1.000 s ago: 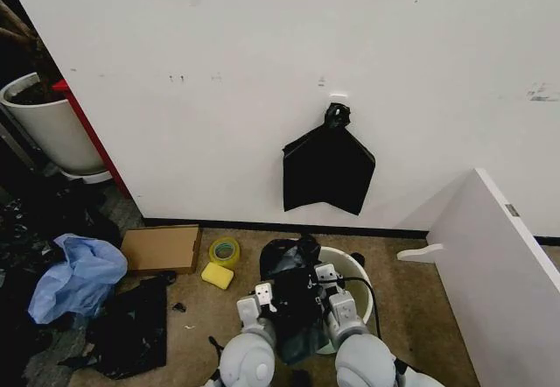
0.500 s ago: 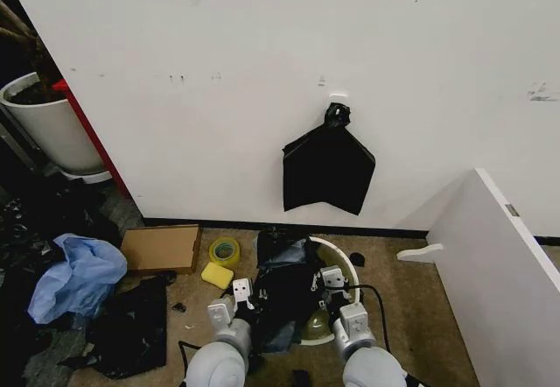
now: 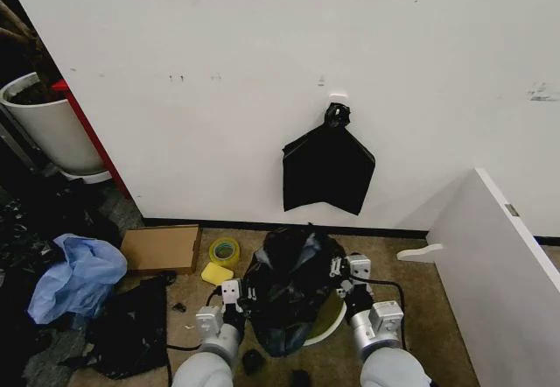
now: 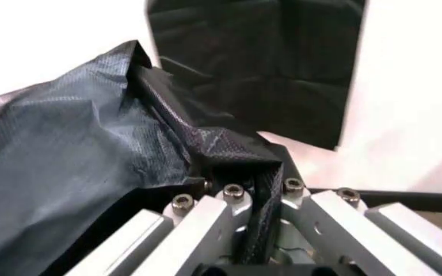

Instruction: Place the garbage bag over the trash bin.

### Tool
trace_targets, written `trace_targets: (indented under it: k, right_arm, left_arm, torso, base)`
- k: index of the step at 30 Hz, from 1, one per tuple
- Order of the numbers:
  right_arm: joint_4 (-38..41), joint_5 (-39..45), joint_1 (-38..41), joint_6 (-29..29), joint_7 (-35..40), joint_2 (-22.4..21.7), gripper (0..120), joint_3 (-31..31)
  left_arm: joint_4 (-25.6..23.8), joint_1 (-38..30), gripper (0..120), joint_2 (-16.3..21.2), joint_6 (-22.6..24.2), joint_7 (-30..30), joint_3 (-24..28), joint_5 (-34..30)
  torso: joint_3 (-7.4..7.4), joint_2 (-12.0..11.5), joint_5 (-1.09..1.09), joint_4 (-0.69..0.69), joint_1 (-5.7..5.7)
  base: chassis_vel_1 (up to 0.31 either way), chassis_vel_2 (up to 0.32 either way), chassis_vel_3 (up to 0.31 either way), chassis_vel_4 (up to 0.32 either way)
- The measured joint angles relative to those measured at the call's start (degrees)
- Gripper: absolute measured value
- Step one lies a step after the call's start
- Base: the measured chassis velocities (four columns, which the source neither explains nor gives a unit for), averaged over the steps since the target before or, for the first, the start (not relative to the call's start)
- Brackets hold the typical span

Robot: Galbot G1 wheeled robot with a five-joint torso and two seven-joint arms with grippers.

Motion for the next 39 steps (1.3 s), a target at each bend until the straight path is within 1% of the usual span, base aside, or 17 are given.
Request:
trace_targets:
  k: [5,10,17,22,25,27,29,30,34,37,39]
  right_arm:
    - [-0.5,1.64,-0.51,-2.97,3.03,-0.02,0,2.38]
    - [-0.48,3.88,-1.09,-4.0,3.88,-0.1,0,3.53]
    - [-0.43,5.08,-2.28,-4.05,4.34,0.19,0,4.71]
    - [-0.65,5.82,-3.3,-5.03,4.34,-0.1,0,4.74]
    - [-0.7,7.64,-3.6,-5.88,4.25,0.03,0,4.68]
    - [-0.67,7.7,-3.51,-5.74,3.47,0.01,0,4.68]
    - [-0.7,6.73,-3.33,-3.97,1.35,-0.21,0,4.72]
    - [-0.7,6.73,-3.33,-3.97,1.35,-0.21,0,4.72]
    - [-1.5,3.39,-2.34,-1.52,-0.34,-0.42,0,4.18]
    - [-1.25,3.34,-1.11,-4.61,2.24,-0.5,15,3.28]
    - [-0.98,3.67,-0.9,-5.28,3.11,-0.49,16,3.07]
  left_arm:
    - [-2.17,0.99,1,0.99,-0.46,1.11,-0.29,-1.15]
    - [-3.26,0.78,1,1.36,-0.9,1.84,-0.87,-2.33]
    - [-3.7,-0.44,1,1.49,-0.92,2.65,-1.29,-4.97]
    - [-4.06,-1.32,1,1.23,-0.92,3.05,-1.4,-6.59]
    - [-4.18,-2.39,1,1.2,-0.93,3.58,-1.56,-7.81]
    - [-4.12,-2.64,1,1.37,-0.98,3.77,-1.63,-8.0]
    - [-3.57,-2.48,1,1.77,-1.29,4.19,-1.31,-7.55]
    - [-3.57,-2.48,1,1.77,-1.29,4.19,-1.31,-7.55]
    - [-1.96,-1.77,1,2.11,-2.31,5.17,-0.34,-4.97]
    - [-0.59,-2.05,1,0.94,-2.58,5.27,-0.09,-3.92]
    - [-0.47,-2.16,1,0.74,-2.58,5.23,-0.09,-3.88]
  torso:
    - [0.0,0.0,0.0,0.0,0.0]
    - [0.0,0.0,0.0,0.0,0.0]
    - [0.0,0.0,0.0,0.0,0.0]
    - [0.0,0.0,0.0,-0.01,0.0]
    - [0.0,0.0,0.0,-0.01,0.0]
    - [0.0,0.0,0.0,-0.01,0.0]
    - [0.0,0.0,0.0,0.0,0.0]
    - [0.0,0.0,0.0,0.0,0.0]
    - [0.0,0.0,0.0,0.0,0.0]
    - [0.0,0.0,0.0,0.0,0.0]
    - [0.0,0.0,0.0,0.0,0.0]
  base:
    - [0.0,0.0,0.0,0.0]
    - [0.0,0.0,0.0,0.0]
    - [0.0,0.0,0.0,0.0]
    - [0.0,0.0,0.0,0.0]
    - [0.0,0.0,0.0,0.0]
    - [0.0,0.0,0.0,0.0]
    - [0.0,0.0,0.0,0.0]
    - [0.0,0.0,0.0,0.0]
    - [0.0,0.0,0.0,0.0]
    - [0.0,0.0,0.0,0.0]
    - [0.0,0.0,0.0,0.0]
